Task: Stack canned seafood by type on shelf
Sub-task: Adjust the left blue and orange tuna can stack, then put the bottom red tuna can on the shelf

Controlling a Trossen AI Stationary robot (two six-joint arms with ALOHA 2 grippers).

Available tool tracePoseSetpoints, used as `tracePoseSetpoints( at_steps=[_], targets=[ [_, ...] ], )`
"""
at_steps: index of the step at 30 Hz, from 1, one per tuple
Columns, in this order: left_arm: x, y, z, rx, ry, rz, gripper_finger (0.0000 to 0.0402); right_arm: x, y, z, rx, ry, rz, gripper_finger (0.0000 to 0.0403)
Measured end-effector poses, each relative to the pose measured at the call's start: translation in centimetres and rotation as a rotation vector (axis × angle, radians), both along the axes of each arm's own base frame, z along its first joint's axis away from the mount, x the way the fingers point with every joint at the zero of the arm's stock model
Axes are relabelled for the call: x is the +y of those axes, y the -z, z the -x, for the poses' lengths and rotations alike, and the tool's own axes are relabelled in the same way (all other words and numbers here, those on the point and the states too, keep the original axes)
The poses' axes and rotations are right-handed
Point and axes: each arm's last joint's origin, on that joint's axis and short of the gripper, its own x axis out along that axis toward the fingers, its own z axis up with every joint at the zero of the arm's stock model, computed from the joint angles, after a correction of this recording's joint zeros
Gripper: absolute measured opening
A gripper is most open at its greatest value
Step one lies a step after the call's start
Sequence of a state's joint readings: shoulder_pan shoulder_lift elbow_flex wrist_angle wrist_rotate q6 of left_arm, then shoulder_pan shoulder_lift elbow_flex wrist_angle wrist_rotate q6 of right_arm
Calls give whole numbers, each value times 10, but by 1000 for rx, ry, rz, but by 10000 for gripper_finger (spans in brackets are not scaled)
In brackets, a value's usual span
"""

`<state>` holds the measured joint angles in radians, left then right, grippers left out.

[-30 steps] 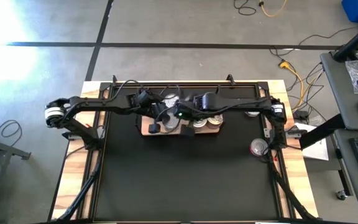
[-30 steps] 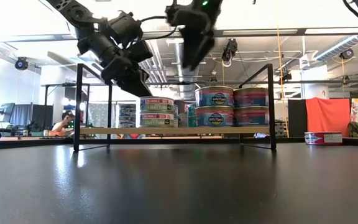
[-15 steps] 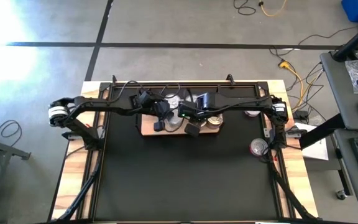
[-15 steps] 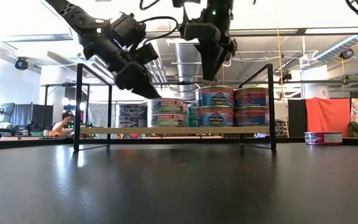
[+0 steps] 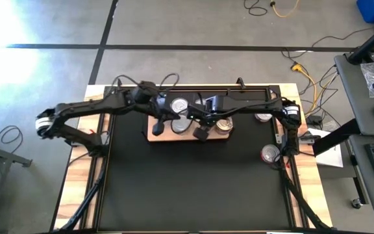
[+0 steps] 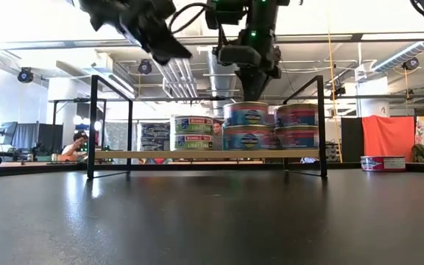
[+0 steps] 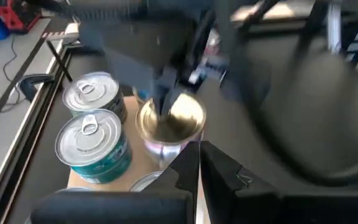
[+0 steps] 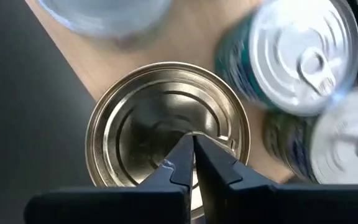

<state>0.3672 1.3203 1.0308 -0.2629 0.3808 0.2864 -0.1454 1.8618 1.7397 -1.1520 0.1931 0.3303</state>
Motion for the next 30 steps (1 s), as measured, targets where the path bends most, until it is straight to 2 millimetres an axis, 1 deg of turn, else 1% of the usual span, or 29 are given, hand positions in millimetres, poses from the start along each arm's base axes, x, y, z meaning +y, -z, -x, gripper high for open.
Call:
tracePoseSetpoints(
  at_steps=[4,7,9,11,13,16,18,20,22,24,28,30],
  targets=[
    [-9,-23,20,-69,-52,116,0,-3,-1,-6,-65,6,0,9],
    [-21,-39,36,-136,-10,184,0,-5,-8,-7,-84,12,1,9],
    [-31,-43,44,-157,23,198,0,-2,-20,-5,-96,21,-2,9],
    [-42,-46,51,-172,62,204,0,4,-38,0,-111,27,-5,9],
    [-56,-48,57,-179,108,221,0,15,-60,7,-124,29,-11,9],
    [-79,-50,62,-187,156,241,0,41,-86,21,-121,27,-33,9],
    [-97,-52,64,-200,177,236,0,62,-96,31,-105,41,-54,9],
    [-115,-53,66,-209,190,219,0,83,-101,40,-93,62,-74,9],
    [-131,-54,65,-220,202,204,0,104,-99,48,-62,75,-87,9],
    [-144,-52,63,-220,222,196,0,126,-92,55,-10,73,-89,9],
    [-164,-46,59,-187,283,226,0,164,-65,66,81,78,-81,9],
    [-171,-43,58,-161,300,251,0,179,-50,74,123,132,-66,9]
  ],
)
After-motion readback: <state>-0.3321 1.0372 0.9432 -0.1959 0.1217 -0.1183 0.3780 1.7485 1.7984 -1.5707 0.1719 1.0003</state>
